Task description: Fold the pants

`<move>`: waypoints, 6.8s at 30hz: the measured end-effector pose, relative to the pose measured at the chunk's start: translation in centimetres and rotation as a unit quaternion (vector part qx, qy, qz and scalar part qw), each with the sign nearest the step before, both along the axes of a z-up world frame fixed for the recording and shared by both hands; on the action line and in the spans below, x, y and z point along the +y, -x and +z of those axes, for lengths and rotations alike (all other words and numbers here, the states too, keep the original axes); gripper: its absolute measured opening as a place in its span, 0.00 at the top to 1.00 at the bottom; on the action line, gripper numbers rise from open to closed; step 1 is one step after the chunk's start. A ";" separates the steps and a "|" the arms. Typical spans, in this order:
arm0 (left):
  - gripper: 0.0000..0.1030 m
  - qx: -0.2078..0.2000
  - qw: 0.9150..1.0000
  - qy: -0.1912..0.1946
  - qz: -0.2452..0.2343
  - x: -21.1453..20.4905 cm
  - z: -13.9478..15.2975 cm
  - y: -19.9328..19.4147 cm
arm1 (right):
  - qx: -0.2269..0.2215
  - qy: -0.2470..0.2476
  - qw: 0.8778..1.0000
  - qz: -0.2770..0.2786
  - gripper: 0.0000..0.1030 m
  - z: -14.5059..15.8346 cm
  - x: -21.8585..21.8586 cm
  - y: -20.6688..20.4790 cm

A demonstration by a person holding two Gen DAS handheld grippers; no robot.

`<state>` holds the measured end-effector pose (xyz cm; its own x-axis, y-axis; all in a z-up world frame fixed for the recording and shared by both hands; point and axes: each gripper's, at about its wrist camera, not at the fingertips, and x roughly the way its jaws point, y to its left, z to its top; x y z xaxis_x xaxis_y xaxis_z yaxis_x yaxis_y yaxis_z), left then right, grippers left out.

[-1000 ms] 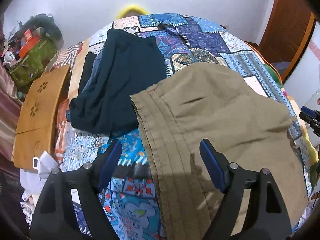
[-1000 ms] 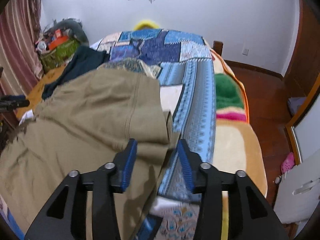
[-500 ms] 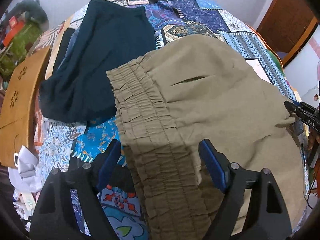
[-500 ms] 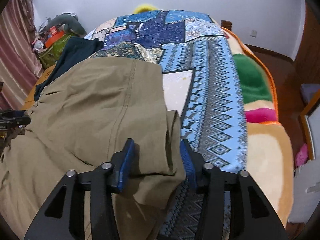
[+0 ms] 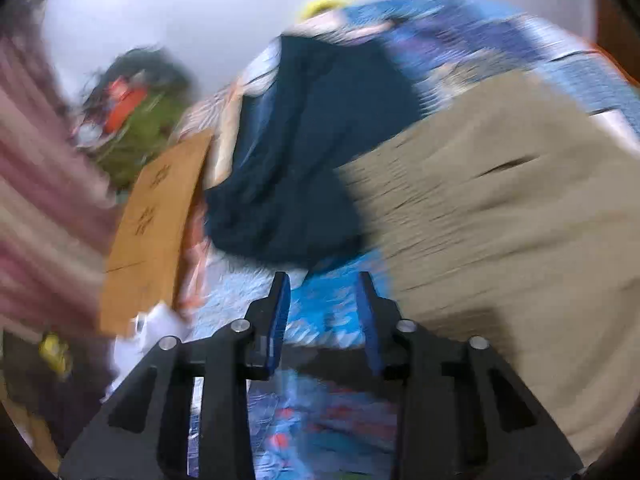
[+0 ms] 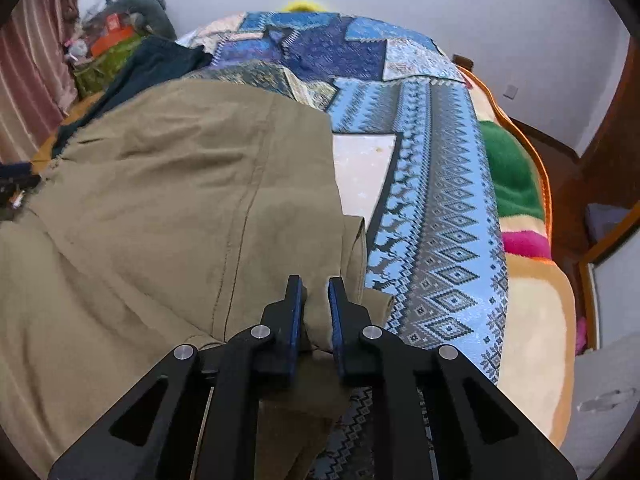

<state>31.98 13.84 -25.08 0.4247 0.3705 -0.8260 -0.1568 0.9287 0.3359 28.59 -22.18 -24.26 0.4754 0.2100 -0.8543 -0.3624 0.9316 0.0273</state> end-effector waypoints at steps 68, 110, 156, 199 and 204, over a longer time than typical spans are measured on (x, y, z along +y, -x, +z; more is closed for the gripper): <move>0.54 -0.093 0.977 0.185 -0.052 2.1 6.3 -9.5 | -0.083 -0.067 0.994 -0.011 0.94 8.6 5.7 -16.1; 0.52 -0.072 0.980 0.134 -0.131 -3.4 5.7 14.8 | -0.072 -0.096 0.993 -0.005 0.93 8.8 -0.9 12.6; 0.26 -0.039 0.960 0.078 -0.268 -14.3 5.7 12.1 | -0.092 -0.046 0.982 0.160 0.74 6.6 12.9 13.5; 0.23 -0.094 0.960 0.209 -0.161 -6.1 9.2 17.3 | -0.082 -0.119 0.984 0.107 0.74 10.2 8.7 17.6; 0.23 -0.085 0.964 0.220 -0.125 -4.1 8.4 14.9 | -0.089 -0.134 0.985 0.068 0.63 10.8 7.6 16.0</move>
